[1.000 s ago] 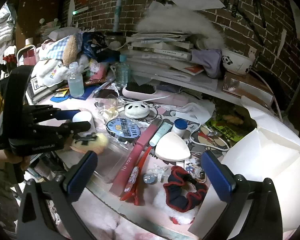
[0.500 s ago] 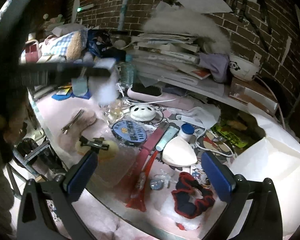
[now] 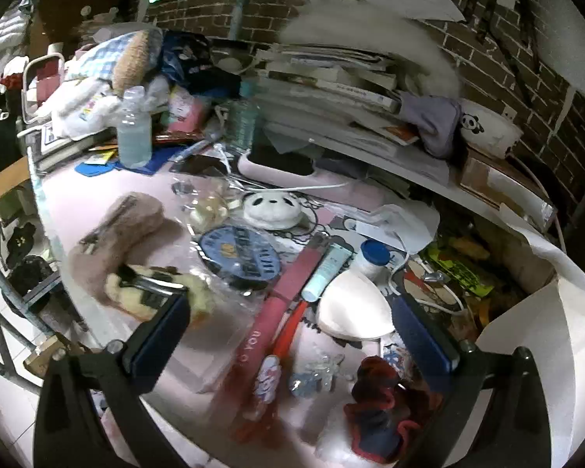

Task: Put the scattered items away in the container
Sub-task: 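Carry the white cylinder in the left gripper into the white box, then open the left gripper to drop the white cylinder in the box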

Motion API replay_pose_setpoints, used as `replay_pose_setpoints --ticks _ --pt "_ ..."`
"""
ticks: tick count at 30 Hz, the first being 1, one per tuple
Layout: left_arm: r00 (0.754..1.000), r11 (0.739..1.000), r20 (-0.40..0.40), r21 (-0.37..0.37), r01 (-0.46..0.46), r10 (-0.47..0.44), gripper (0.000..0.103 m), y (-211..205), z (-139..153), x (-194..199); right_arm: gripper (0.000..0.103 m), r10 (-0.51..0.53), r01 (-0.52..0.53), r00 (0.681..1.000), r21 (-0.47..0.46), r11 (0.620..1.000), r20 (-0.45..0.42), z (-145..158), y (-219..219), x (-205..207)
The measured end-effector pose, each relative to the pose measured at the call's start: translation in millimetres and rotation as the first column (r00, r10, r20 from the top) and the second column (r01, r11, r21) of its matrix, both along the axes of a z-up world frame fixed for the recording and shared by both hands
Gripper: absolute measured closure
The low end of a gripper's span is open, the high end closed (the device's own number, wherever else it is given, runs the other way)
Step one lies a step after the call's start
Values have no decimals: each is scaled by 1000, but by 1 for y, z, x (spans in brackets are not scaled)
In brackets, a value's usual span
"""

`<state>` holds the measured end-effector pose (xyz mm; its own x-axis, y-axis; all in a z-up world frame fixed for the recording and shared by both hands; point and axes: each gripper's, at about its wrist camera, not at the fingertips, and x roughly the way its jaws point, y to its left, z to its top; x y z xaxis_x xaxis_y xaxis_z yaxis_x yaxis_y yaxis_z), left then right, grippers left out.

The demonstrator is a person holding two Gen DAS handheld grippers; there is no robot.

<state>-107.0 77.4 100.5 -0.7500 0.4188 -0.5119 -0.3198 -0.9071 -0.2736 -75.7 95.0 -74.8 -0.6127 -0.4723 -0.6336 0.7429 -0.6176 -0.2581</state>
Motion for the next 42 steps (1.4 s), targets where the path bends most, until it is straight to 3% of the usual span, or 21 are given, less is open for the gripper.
replay_pose_setpoints --ticks 7,15,19,20,23,26,28,31,34,36,39,42 --pt "975 985 202 -129 119 -91 68 96 -37 -66 0 -8 8 1000 -13 1000 7 -4 7 -9" --pt "965 941 256 -306 146 -66 68 143 -66 -82 0 2 -1 1000 -13 1000 8 -5 15 -17" --pt "958 929 282 -334 157 -60 68 150 -77 -92 0 8 -8 1000 -3 1000 5 -6 16 -18" --pt "956 929 288 -334 161 -62 66 151 -78 -93 0 11 -11 1000 0 1000 6 -6 16 -19" --pt "953 928 293 -329 172 -73 43 151 -78 -94 0 10 -10 1000 11 1000 10 -8 17 -23" --pt "964 927 253 -336 165 -80 29 147 -68 -87 0 5 -5 1000 -4 1000 29 -8 21 -28" --pt "977 928 201 -345 144 -76 27 140 -55 -79 0 31 -27 998 -56 998 58 -6 28 -28" --pt "993 948 94 -304 98 -72 18 114 -22 -56 0 59 -48 995 -127 991 84 -1 34 -26" --pt "999 968 -49 -249 -21 9 5 72 12 -23 0 75 -62 994 -152 986 81 1 34 -22" --pt "987 968 -137 -223 -118 88 0 44 25 1 0 86 -74 993 -148 986 81 1 32 -20" --pt "943 934 -214 -196 -299 256 0 -3 30 36 0 110 -97 990 -152 984 86 0 30 -16" --pt "871 858 -203 -179 -482 447 0 -50 15 64 0 128 -110 987 -171 979 98 0 30 -13"
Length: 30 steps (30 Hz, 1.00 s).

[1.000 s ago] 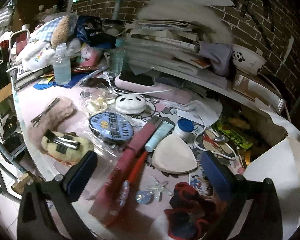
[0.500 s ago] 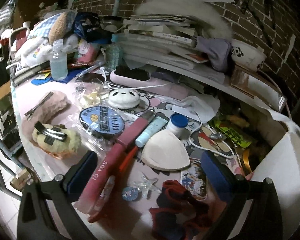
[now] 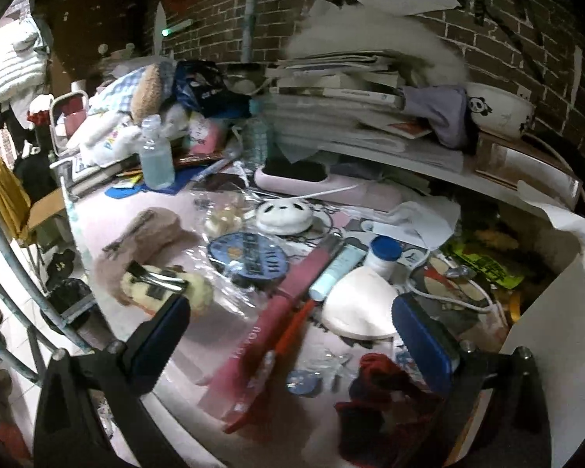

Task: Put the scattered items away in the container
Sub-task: 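Open the left gripper to drop the white cylinder in the box, then grasp the beige fuzzy hair clip with the right gripper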

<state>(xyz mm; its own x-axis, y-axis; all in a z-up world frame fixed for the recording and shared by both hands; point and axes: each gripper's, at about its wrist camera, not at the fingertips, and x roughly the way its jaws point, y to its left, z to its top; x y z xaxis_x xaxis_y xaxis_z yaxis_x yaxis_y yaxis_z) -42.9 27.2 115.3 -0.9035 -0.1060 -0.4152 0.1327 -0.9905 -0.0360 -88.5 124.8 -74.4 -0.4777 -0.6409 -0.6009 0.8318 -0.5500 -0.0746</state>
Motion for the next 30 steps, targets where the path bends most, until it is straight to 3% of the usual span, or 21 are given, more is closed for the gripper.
replay_pose_setpoints --ticks 3,7,11,16,18,20,21,30 --pt "987 987 45 43 -156 154 0 -39 -27 17 0 14 -14 999 -12 1000 32 -1 -2 2" --pt "968 964 112 124 -237 224 0 -77 -72 39 0 40 -38 998 -39 999 53 -1 -4 8" --pt "968 954 127 184 -237 216 0 -91 -101 60 0 102 -100 995 -43 994 24 3 -13 22" --pt "962 956 139 151 -253 233 0 -93 -119 76 0 147 -147 989 -33 989 -7 1 -29 41" --pt "963 957 139 146 -251 231 0 -96 -125 83 1 147 -147 989 -23 989 1 -3 -36 45" --pt "962 957 139 141 -254 235 0 -96 -130 88 15 146 -145 989 -35 989 25 -7 -40 46" --pt "961 956 141 136 -258 239 0 -96 -133 90 17 145 -143 988 -45 989 46 -9 -41 46" --pt "955 956 174 131 -262 238 0 -104 -153 93 17 49 -47 998 -77 996 33 -27 -49 48"
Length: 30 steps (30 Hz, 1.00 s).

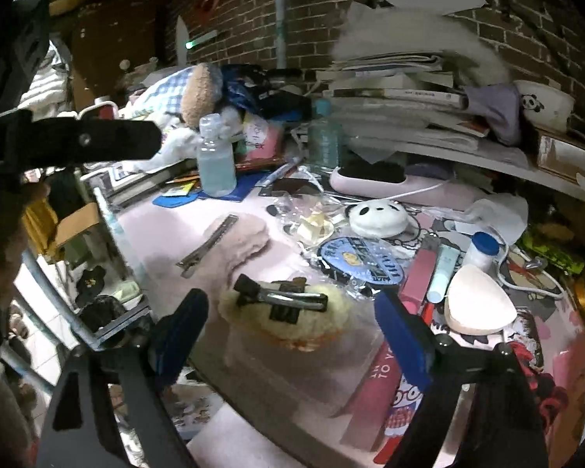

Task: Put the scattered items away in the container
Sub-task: 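Grasp the beige fuzzy hair clip with the right gripper, then lift and carry the beige fuzzy clip into the white box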

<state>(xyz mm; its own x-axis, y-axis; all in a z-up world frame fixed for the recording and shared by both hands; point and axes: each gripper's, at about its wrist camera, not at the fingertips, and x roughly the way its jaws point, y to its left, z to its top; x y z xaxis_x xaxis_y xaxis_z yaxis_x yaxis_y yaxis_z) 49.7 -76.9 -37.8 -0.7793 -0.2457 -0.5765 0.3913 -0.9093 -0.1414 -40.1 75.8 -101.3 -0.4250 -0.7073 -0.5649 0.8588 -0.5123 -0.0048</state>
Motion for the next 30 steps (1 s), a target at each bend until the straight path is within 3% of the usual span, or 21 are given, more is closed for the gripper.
replay_pose_setpoints --ticks 3,5,10,13,20,27,30 --pt "1000 1000 0 13 -3 3 0 -5 -2 0 18 -4 4 1000 10 1000 -17 -5 -4 2" --pt "1000 1000 -5 23 -3 3 0 -8 -2 1 29 -12 12 1000 13 1000 -21 -7 -6 2" --pt "1000 1000 -13 31 -4 5 0 -11 -2 1 31 -23 23 999 2 1000 -25 -10 -6 -1" --pt "1000 1000 -8 30 0 0 0 -11 -3 -1 40 -32 32 999 2 999 -43 -11 -5 -1" --pt "1000 999 2 37 8 -8 0 -10 -6 -8 47 -32 31 999 -21 999 -25 -9 -2 -4" --pt "1000 999 14 44 3 -4 0 -8 -9 -10 47 -39 35 996 -45 998 -80 4 5 -2" --pt "1000 999 25 41 3 -5 0 -7 -11 -12 47 -40 36 997 -60 998 -66 15 11 -4"
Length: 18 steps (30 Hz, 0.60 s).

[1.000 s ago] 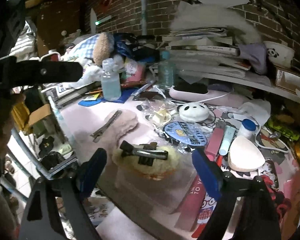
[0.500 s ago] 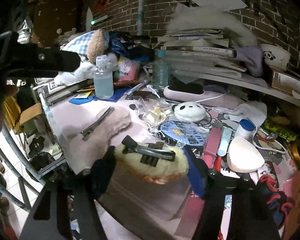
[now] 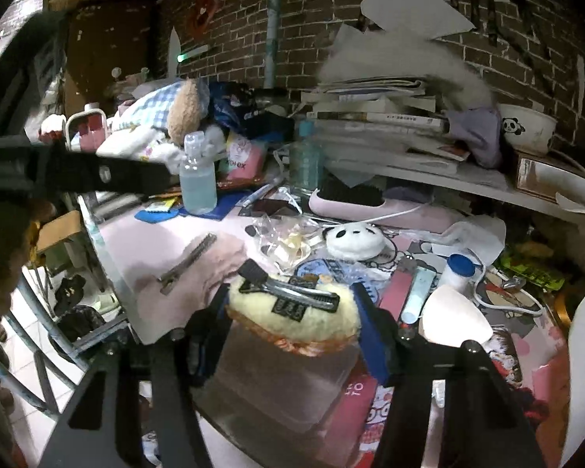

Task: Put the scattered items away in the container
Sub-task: 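Lift and carry the beige fuzzy clip into the white box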

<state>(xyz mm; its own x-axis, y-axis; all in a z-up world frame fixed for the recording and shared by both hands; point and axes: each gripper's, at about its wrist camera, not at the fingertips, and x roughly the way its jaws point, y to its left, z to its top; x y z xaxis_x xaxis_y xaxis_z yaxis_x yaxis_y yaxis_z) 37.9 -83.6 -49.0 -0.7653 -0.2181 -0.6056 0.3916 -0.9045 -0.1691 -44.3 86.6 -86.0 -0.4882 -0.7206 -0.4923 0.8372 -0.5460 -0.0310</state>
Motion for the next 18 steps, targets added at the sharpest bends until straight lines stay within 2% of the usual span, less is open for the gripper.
replay_pose_setpoints --ticks 4,6,9,12,16,18 --pt "1000 1000 2 -16 12 -12 0 4 -3 -4 47 -27 27 1000 -52 998 -8 42 22 -7" --pt "1000 999 -5 -51 14 -14 0 9 -4 -6 47 -40 41 999 -70 997 8 69 38 -15" --pt "998 996 -24 -59 63 -64 0 14 -5 -10 47 -94 95 995 -78 992 19 108 70 -25" --pt "996 996 -10 0 92 -92 0 13 -6 -17 47 -198 198 980 -17 980 2 137 106 -40" --pt "996 996 37 -32 84 -83 0 16 -8 -24 47 -307 301 951 98 948 46 148 146 -75" --pt "996 997 65 -19 70 -68 0 14 -11 -29 47 -357 342 932 181 922 61 144 160 -96"
